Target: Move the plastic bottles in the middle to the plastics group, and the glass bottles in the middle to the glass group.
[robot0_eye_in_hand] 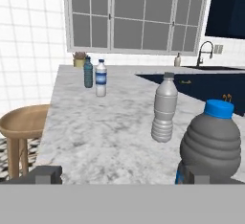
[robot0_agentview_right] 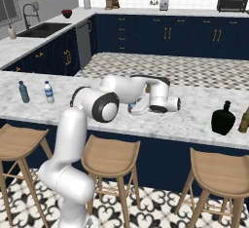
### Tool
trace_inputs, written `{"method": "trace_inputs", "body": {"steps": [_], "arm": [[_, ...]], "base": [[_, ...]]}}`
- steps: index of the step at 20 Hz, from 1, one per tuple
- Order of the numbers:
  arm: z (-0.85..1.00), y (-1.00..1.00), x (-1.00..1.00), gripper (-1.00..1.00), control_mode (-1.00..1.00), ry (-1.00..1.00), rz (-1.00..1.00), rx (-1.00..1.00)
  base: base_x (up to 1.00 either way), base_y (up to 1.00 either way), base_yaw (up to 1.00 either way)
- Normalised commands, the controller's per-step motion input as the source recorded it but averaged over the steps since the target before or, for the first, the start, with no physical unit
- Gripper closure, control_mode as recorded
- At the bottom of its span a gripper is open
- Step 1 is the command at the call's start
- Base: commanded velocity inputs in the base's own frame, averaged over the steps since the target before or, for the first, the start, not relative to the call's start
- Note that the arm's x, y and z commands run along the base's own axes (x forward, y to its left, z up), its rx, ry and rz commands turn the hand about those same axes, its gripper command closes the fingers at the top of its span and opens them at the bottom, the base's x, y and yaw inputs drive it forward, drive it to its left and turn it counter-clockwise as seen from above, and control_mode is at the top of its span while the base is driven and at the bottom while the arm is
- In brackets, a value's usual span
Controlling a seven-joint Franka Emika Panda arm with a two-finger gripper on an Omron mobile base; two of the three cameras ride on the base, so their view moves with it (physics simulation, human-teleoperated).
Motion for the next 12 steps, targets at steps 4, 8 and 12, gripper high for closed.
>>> {"method": "trace_inputs", "body": {"steps": [4, 8, 12], "arm": [[-0.09, 0.0, 0.22, -1.0, -1.0, 0.0, 0.0, 0.0], [-0.06, 0.0, 0.19, -1.0, -1.0, 0.0, 0.0, 0.0], [-0.08, 0.0, 0.1, -1.0, -1.0, 0.0, 0.0, 0.0]], "base": [[0.0, 0.0, 0.0], [0.0, 0.0, 0.0], [0.0, 0.0, 0.0]]}}
